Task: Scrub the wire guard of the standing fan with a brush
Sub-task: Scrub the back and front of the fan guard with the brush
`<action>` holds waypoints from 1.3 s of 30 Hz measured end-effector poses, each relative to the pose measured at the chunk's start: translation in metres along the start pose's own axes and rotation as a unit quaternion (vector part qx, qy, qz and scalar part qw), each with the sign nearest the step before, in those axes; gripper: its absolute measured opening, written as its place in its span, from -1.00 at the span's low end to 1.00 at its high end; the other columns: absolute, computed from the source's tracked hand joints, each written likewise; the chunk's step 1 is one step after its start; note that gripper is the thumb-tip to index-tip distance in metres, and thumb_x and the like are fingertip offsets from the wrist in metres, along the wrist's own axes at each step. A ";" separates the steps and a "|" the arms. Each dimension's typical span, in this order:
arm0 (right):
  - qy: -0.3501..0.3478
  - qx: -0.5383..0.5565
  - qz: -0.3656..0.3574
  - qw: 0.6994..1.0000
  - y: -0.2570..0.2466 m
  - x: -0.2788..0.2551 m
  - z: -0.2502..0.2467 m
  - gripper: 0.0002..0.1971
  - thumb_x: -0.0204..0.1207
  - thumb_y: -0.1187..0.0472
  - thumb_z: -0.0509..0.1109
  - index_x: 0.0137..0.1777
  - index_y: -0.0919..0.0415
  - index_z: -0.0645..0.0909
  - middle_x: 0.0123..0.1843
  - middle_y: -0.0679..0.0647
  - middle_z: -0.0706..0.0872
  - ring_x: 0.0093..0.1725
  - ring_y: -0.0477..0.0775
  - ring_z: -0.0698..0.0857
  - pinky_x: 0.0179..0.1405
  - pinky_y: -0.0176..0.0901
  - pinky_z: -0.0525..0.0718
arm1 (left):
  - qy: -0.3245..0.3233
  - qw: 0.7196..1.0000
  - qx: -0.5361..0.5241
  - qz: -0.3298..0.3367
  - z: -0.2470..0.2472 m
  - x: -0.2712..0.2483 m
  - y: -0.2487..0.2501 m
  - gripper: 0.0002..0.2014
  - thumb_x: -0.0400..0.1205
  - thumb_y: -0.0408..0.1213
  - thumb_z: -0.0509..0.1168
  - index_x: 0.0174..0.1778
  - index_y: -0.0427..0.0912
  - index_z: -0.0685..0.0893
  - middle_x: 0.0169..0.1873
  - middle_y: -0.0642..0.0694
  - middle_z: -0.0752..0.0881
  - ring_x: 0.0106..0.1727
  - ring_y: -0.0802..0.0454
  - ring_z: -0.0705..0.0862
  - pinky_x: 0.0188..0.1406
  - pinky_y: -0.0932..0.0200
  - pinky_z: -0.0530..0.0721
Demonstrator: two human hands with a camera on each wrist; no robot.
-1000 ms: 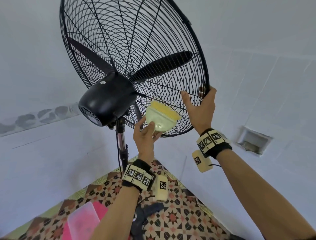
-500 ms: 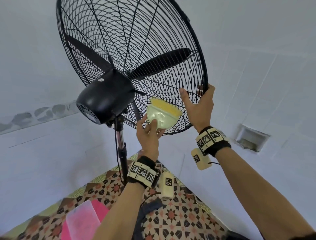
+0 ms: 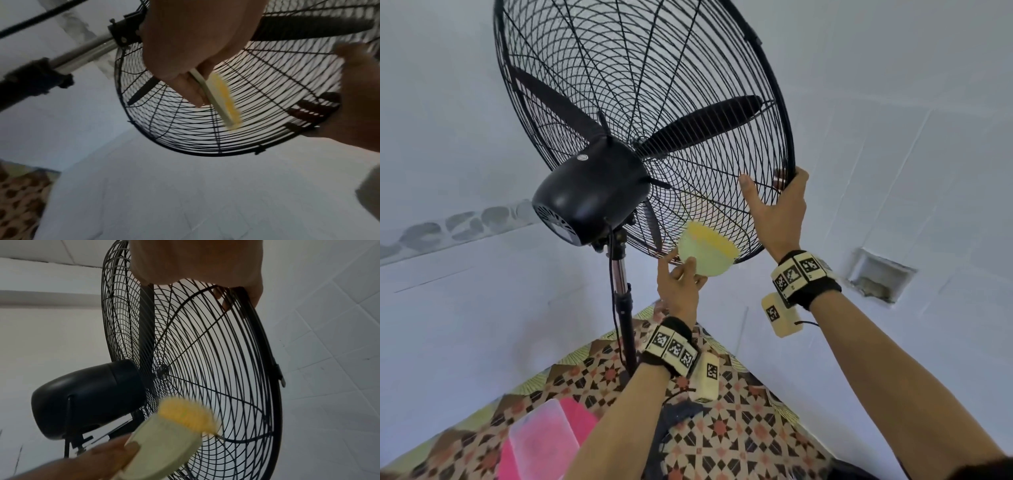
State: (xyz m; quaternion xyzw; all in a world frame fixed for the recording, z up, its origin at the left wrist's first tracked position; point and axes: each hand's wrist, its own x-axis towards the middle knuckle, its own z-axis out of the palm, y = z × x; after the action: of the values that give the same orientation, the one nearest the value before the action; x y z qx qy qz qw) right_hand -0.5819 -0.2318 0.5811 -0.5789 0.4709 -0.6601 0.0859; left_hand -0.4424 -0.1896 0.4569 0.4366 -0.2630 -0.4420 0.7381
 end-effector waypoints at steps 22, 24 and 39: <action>-0.045 0.012 -0.032 0.998 0.012 0.002 -0.013 -0.22 0.65 -0.47 0.05 0.57 0.16 0.38 0.40 0.03 0.58 0.36 -0.03 0.61 0.41 0.11 0.61 | -0.052 0.995 -0.076 0.031 0.021 -0.027 0.010 -0.65 0.77 -0.37 0.38 0.48 -0.16 0.54 0.13 -0.25 0.80 0.01 -0.08 0.83 -0.04 0.03 0.86; -0.063 0.009 -0.048 0.997 0.015 0.006 -0.018 -0.24 0.66 -0.46 0.04 0.57 0.16 0.40 0.39 0.02 0.57 0.34 -0.05 0.60 0.39 0.07 0.61 | -0.032 0.997 -0.072 -0.009 0.022 -0.030 -0.005 -0.68 0.78 -0.40 0.36 0.44 -0.19 0.51 0.26 -0.39 0.74 0.00 -0.13 0.82 -0.10 0.08 0.86; -0.110 0.049 -0.083 0.989 0.026 0.020 -0.026 -0.41 0.71 -0.28 0.25 0.48 0.20 0.44 0.32 0.04 0.55 0.29 0.00 0.59 0.29 -0.10 0.63 | 0.049 0.998 0.023 0.025 0.025 -0.040 -0.023 -0.74 0.77 -0.38 0.37 0.35 -0.10 0.57 0.20 -0.33 0.77 0.24 -0.30 0.79 -0.10 0.11 0.86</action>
State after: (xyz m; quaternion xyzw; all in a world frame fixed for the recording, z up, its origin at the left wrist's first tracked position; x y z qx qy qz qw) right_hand -0.6211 -0.2456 0.5786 -0.6802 0.3757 -0.6196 0.1105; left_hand -0.4907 -0.1698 0.4483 0.4679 -0.2479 -0.3950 0.7508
